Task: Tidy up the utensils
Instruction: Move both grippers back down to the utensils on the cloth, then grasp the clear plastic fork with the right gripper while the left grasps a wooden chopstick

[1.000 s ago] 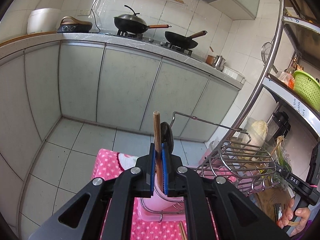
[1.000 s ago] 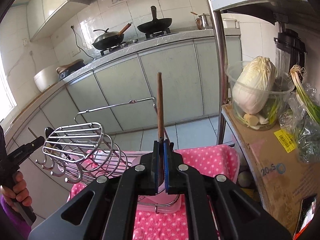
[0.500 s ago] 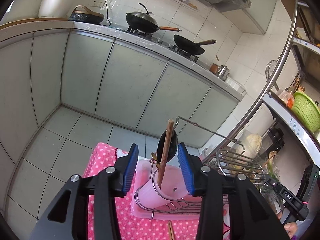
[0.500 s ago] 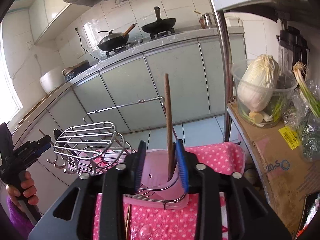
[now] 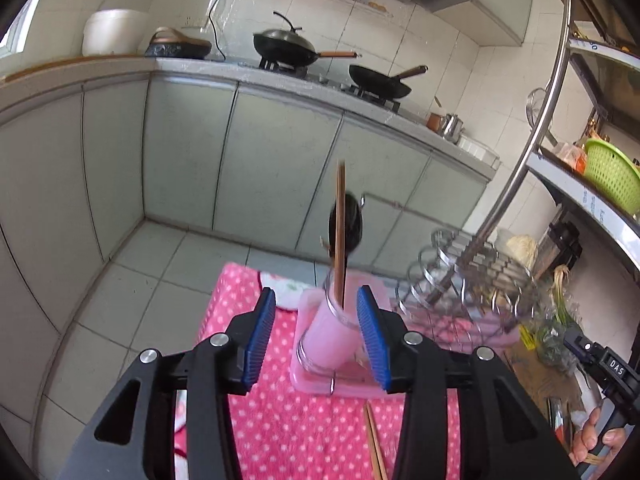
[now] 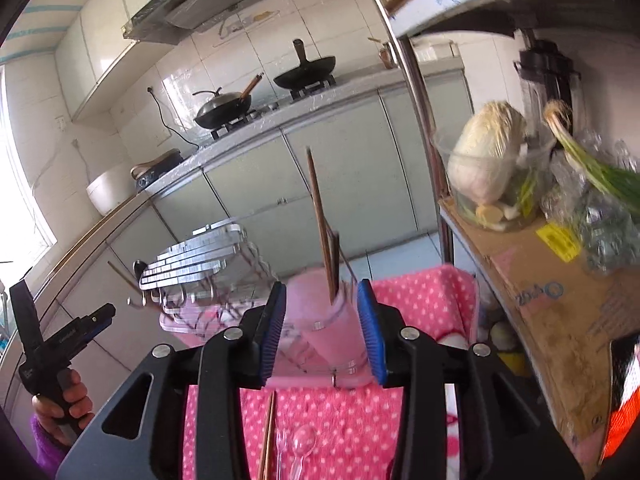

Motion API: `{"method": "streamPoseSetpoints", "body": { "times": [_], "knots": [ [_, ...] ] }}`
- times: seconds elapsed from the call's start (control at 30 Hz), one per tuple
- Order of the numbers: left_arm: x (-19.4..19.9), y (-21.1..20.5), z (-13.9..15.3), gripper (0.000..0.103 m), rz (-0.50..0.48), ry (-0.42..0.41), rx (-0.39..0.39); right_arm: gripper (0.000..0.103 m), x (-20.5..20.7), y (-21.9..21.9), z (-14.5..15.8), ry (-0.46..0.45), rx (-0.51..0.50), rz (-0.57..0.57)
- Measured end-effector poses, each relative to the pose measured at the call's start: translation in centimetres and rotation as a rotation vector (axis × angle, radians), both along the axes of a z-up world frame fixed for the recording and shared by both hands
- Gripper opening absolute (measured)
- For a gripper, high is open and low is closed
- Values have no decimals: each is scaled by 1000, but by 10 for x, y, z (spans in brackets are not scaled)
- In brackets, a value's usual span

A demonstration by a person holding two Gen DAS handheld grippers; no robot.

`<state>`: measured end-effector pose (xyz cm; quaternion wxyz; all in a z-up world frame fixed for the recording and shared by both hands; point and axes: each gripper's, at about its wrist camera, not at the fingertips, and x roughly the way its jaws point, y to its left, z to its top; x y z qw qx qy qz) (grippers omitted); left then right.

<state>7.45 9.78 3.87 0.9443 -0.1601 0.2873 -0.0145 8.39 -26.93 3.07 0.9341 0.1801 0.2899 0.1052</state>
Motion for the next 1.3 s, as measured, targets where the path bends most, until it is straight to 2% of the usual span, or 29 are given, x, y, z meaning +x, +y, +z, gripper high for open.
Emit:
{"method": "streamPoseSetpoints", "body": {
  "times": [0.23, 0.33, 0.43, 0.53, 0.63, 0.8, 1.0, 1.2, 1.3],
  "knots": [
    [-11, -24, -48, 40, -114, 127, -16, 38, -6, 19, -79, 251, 55, 102],
    [-10, -38, -72, 37, -192, 210, -31, 38, -4, 34, -108, 357, 123, 176],
    [-13, -45, -92, 35, -216, 265, -60, 37, 0, 53, -140, 480, 222, 260],
    [-17, -47, -101, 34, -225, 283, -78, 37, 2, 71, -159, 541, 236, 295],
    [-19, -50, -103, 34, -232, 289, -82, 30, 5, 86, -171, 576, 231, 311],
    [-20, -48, -102, 34, -242, 289, -88, 28, 12, 105, -182, 605, 182, 309],
    [-15, -48, -106, 34, -246, 306, -91, 8, 19, 125, -196, 637, 129, 304],
    [-2, -54, -120, 31, -264, 386, -100, 6, 14, 112, -184, 576, 139, 252],
    [9, -63, -132, 23, -283, 455, -102, 6, 10, 100, -172, 529, 107, 204]
  ]
}}
